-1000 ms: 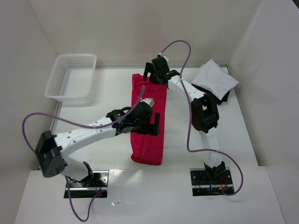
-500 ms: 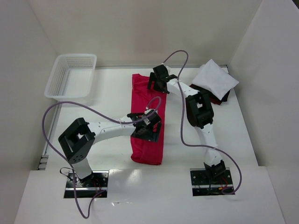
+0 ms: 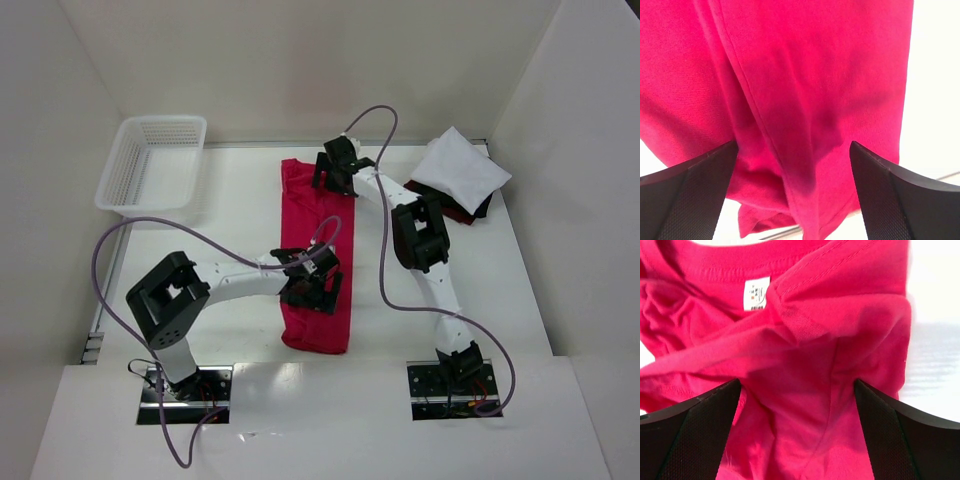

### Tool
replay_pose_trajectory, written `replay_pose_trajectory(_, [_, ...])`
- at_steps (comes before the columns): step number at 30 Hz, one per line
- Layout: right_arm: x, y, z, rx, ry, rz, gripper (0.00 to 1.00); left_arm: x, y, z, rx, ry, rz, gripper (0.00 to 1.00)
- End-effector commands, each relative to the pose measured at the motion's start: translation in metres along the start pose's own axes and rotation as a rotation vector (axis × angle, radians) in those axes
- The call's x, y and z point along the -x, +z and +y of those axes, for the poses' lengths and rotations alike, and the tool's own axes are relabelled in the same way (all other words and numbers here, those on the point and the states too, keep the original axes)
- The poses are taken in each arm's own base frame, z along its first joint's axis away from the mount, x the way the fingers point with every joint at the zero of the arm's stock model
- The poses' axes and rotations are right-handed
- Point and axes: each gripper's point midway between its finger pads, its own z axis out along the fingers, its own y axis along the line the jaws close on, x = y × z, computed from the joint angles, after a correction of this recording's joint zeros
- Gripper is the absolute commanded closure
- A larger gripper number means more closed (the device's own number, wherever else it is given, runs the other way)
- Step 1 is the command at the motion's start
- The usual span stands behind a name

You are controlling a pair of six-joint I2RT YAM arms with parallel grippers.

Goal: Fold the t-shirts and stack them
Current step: Rotate the tshirt 90 degrees

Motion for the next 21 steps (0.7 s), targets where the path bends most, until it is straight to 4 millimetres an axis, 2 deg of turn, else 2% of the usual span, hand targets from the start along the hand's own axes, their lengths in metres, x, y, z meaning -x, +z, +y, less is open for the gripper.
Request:
replay_pose_trajectory(1, [-0.005, 0.01, -0.001, -0.009, -0.021, 0.021, 0.0, -0.052, 0.0, -0.004, -0.069, -0.041, 0.201, 0.0])
replay_pose_trajectory(3, [-0.001, 0.009, 0.003, 0.005, -0.028, 0.016, 0.0, -0.054, -0.008, -0.006, -0.07, -0.041, 0.202, 0.0])
replay_pose_trajectory(4, [-0.003, 0.014, -0.004, -0.006, -0.023, 0.022, 0.0, -0.054, -0.011, -0.006, -0.071, -0.052, 0.201, 0.0])
replay_pose_trajectory(6, [0.008, 0.011, 0.002, 0.027, -0.012, 0.013, 0.0, -0.051, -0.018, -0.004, -0.062, -0.061, 0.179, 0.0])
replay_pose_trajectory(7, [0.004, 0.014, 0.0, 0.023, -0.013, 0.02, 0.0, -0.047, -0.02, -0.003, -0.053, -0.072, 0.158, 0.0])
replay_pose_trajectory(9, [0.015, 0.009, 0.008, 0.048, -0.009, -0.001, 0.0, -0.036, -0.025, 0.005, -0.017, -0.09, 0.099, 0.0])
replay_pose_trajectory(10, [0.015, 0.01, 0.003, 0.047, -0.003, 0.013, 0.0, -0.023, -0.03, 0.001, -0.023, -0.09, 0.056, 0.0])
replay_pose_trajectory(11, [0.023, 0.002, 0.006, 0.054, -0.01, 0.002, 0.0, -0.019, -0.036, 0.005, 0.004, -0.09, 0.04, 0.0])
replay_pose_trajectory(13, [0.031, -0.012, 0.011, 0.074, -0.017, -0.01, 0.0, 0.003, -0.054, 0.007, 0.027, -0.107, -0.062, 0.0])
replay_pose_trajectory(14, [0.058, -0.037, 0.023, 0.115, -0.007, -0.078, 0.0, 0.01, -0.064, 0.007, 0.031, -0.109, -0.091, 0.0])
replay_pose_trajectory(15, [0.056, -0.044, 0.02, 0.116, -0.006, -0.08, 0.0, 0.019, -0.08, 0.009, 0.025, -0.131, -0.151, 0.0])
replay_pose_trajectory(16, [0.065, -0.057, 0.023, 0.133, -0.002, -0.107, 0.0, 0.024, -0.089, 0.008, 0.009, -0.163, -0.184, 0.0])
replay_pose_trajectory(17, [0.097, -0.096, 0.036, 0.19, 0.024, -0.199, 0.0, 0.023, -0.096, 0.01, 0.001, -0.186, -0.206, 0.0])
replay_pose_trajectory(18, [0.09, -0.103, 0.031, 0.187, 0.023, -0.195, 0.0, 0.019, -0.107, 0.018, -0.021, -0.219, -0.23, 0.0])
replay_pose_trajectory(20, [0.101, -0.13, 0.034, 0.217, 0.056, -0.236, 0.0, 0.013, -0.114, 0.019, -0.069, -0.279, -0.255, 0.0])
replay_pose_trajectory(21, [0.104, -0.152, 0.034, 0.237, 0.057, -0.248, 0.0, 0.009, -0.123, 0.018, -0.117, -0.297, -0.27, 0.0])
